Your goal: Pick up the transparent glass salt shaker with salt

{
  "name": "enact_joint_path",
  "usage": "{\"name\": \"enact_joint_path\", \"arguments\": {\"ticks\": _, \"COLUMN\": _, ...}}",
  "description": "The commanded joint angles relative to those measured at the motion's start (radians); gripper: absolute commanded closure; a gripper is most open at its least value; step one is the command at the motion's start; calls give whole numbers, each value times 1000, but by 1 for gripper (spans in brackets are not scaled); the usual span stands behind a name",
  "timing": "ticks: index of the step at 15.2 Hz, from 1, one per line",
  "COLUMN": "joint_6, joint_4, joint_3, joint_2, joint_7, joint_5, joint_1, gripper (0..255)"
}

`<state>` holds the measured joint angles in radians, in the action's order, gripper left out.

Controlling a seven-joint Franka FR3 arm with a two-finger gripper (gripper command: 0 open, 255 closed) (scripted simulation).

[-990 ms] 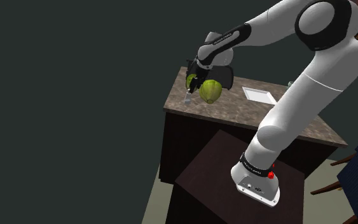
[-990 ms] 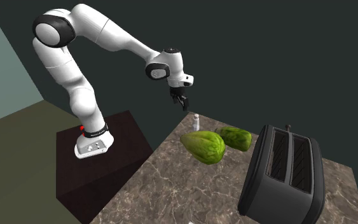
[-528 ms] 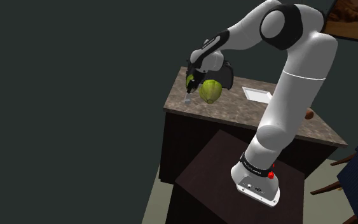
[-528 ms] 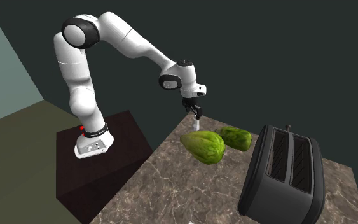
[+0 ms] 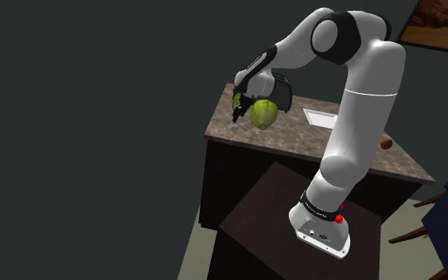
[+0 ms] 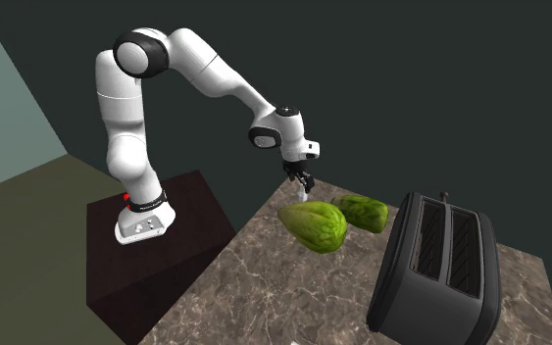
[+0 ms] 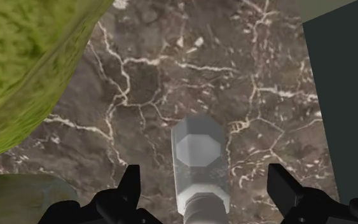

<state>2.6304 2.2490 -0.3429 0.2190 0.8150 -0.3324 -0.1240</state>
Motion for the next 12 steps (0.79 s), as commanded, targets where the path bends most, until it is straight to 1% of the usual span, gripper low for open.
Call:
{"name": "enact_joint_path", "arguments": {"ticks": 1, "joint_6": 8, "joint_4": 1, "joint_3": 3, "joint_2": 8, "joint_7": 7, "joint_5": -8, "joint_1": -3, "gripper": 0}}
{"name": "enact_joint_path", "arguments": {"ticks": 2, "joint_6": 10, "joint_4": 2, "joint_3": 4, "joint_2": 9, "joint_7": 8, "joint_5": -10, "joint_1": -3, "gripper": 255}}
{"name": "enact_joint_path", "arguments": {"ticks": 10, "joint_6": 11, "joint_4": 0, "joint_3": 5, "joint_2": 12, "joint_7": 9, "joint_5": -12, "joint_1": -3, "gripper": 255}}
{"name": "enact_joint_path", "arguments": {"ticks": 12, "joint_6": -3, "joint_4": -1, "joint_3": -2, "joint_2": -3, "joint_7": -2, "joint_5": 3, "joint_1": 1, "gripper": 255}}
